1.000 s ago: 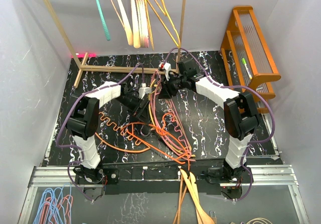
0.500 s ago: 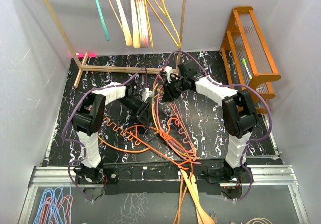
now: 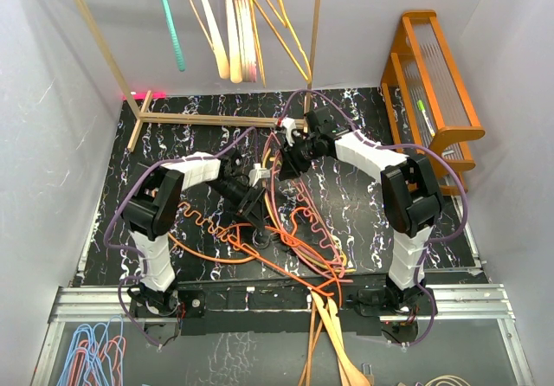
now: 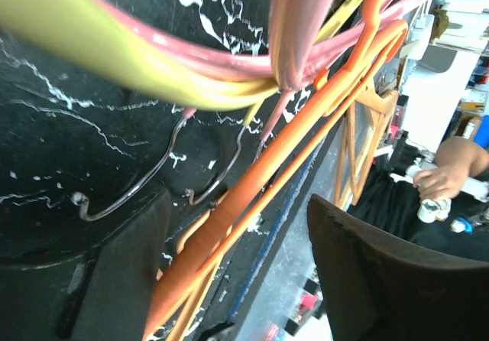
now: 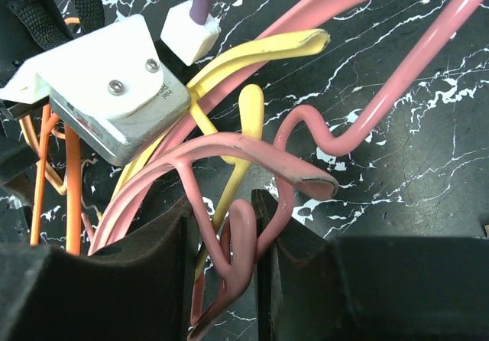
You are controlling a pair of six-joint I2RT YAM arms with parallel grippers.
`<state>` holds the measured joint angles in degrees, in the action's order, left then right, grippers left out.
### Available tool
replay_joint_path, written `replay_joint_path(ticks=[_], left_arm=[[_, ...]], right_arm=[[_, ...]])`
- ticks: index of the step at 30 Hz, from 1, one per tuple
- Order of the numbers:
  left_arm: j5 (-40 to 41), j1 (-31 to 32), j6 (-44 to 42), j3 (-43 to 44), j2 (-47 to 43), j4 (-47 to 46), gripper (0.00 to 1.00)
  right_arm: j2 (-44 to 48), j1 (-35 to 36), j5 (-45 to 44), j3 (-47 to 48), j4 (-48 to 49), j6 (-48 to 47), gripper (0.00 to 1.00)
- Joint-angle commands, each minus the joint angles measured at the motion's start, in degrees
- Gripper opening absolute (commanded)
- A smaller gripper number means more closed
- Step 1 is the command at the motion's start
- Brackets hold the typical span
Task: Organize the hangers
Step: Adjust the hanger at the center of the board.
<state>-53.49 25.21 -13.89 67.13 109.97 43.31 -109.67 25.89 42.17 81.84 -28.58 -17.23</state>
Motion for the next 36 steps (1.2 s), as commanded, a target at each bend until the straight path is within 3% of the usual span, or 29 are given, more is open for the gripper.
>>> replay_joint_path(ticks=[1,3,5,7,8,9,13,20,21,23,24,25,32,36], left_arm=[[-1.3,2.1,2.6,-3.5,-1.9,-0.9,0.62],[-1.6,2.5,2.9,-3.5,-0.3,-0.9,0.46],[-1.0,3.3,3.7,-3.2,0.8,-0.7,0.36],[-0.9,4.3,4.1,-3.2,1.5,-0.8,0.18],[-0.7,4.8,4.2,-3.2,1.7,-0.9,0.04],[-0.3,5.1,4.2,-2.9,1.8,-0.8,0.00],[3.0,5.4,5.7,-0.9,0.1,0.5,0.00],[6.7,5.3,10.9,-1.3,-11.4,2.2,0.00],[5.4,5.3,11.3,-1.4,-12.5,2.8,0.04],[4.4,5.5,12.7,-2.3,-15.1,2.8,0.35],[4.8,5.7,13.0,-3.0,-16.7,2.6,0.74],[5.8,5.8,13.3,-3.9,-18.5,2.1,0.94],[22.3,5.9,15.6,-7.5,-22.1,2.3,0.97],[22.4,8.4,17.9,-9.2,-24.0,-0.3,0.97]], right_arm=[[-0.6,0.9,-3.3,3.1,4.7,-8.0,0.08],[-0.6,0.9,-3.3,3.1,5.1,-7.7,0.08],[-0.5,0.8,-3.3,3.1,5.2,-7.7,0.08],[-0.4,0.8,-3.7,3.1,5.4,-7.7,0.08],[-0.3,0.8,-3.9,3.1,5.5,-7.7,0.08],[-0.1,0.7,-4.0,3.1,5.7,-7.7,0.08],[0.5,0.5,-4.5,2.1,7.4,-7.3,0.08],[-0.2,0.1,-7.3,2.6,8.0,-8.6,0.08],[-0.5,0.0,-8.0,2.9,8.0,-8.9,0.08],[-0.9,0.0,-8.6,3.6,7.8,-9.1,0.08],[-1.2,0.0,-8.6,4.1,7.6,-9.2,0.08],[-1.3,-0.2,-8.6,4.3,7.6,-9.3,0.08],[-2.5,-0.9,-11.0,6.7,9.9,-9.9,0.08],[-5.7,-3.1,-14.4,11.4,12.3,-7.1,0.08]])
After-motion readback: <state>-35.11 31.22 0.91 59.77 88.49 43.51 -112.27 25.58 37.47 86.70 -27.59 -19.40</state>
